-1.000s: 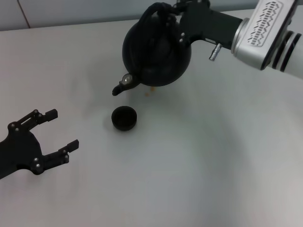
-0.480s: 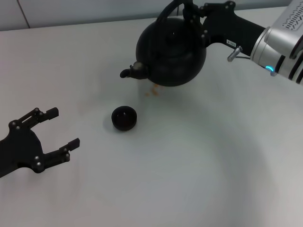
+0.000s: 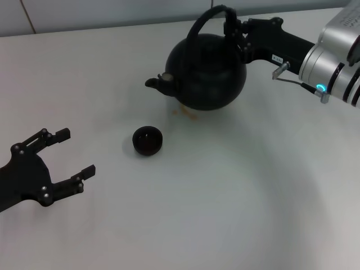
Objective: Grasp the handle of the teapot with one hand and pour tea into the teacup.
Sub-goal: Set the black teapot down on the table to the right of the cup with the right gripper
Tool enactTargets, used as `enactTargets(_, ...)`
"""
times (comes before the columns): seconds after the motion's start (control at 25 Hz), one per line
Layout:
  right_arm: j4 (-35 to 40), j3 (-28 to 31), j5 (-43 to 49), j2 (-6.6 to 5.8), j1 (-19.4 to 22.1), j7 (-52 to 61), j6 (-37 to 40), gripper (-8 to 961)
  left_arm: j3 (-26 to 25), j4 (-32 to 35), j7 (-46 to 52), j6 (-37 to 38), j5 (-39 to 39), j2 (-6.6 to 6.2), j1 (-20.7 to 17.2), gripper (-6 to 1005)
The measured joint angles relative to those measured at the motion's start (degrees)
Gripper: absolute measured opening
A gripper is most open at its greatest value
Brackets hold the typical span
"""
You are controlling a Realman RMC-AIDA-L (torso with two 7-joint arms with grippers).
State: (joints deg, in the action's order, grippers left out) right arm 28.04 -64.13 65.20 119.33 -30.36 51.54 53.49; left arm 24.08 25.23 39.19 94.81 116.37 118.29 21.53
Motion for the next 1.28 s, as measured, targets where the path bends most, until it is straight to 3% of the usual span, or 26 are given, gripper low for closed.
enactTargets(1.28, -2.2, -2.22, 0.9, 0.02, -0.66, -3.61, -4.42, 84, 0.0, -0.62, 0.0, 0.02, -0.69, 0.0, 0.44, 866)
